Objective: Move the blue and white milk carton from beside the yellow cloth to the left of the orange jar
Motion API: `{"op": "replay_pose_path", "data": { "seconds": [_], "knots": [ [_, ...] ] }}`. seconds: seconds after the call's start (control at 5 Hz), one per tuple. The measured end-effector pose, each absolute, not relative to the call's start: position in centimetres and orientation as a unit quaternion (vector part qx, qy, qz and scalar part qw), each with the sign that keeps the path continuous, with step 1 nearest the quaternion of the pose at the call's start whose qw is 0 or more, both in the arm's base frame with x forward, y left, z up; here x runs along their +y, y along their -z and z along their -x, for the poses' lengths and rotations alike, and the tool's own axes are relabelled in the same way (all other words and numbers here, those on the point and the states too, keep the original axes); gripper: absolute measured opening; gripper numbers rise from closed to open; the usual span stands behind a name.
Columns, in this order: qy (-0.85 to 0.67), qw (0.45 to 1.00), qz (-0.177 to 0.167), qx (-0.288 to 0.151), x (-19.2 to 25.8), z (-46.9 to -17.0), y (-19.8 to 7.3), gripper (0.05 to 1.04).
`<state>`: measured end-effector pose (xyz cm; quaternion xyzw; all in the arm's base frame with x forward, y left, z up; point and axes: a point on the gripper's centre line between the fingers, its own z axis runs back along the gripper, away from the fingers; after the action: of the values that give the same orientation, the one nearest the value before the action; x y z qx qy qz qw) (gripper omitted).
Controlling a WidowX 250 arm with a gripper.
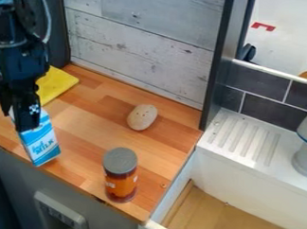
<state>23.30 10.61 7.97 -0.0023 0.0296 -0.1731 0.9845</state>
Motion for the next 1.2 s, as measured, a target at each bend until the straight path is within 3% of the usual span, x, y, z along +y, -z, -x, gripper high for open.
{"op": "replay_pose_path", "data": {
  "seconds": [0.2,0.6,1.0,1.2],
  "knots": [
    [0.164,0.986,-0.013,0.012,10.1,-23.7,-7.1,0.859],
    [0.143,0.990,-0.007,0.003,10.0,-24.5,-7.0,0.859],
    [0.100,0.994,0.027,0.033,10.2,-25.5,-6.7,1.009],
    [0.054,0.998,0.045,-0.006,11.2,-25.2,-10.2,1.004]
  ]
}}
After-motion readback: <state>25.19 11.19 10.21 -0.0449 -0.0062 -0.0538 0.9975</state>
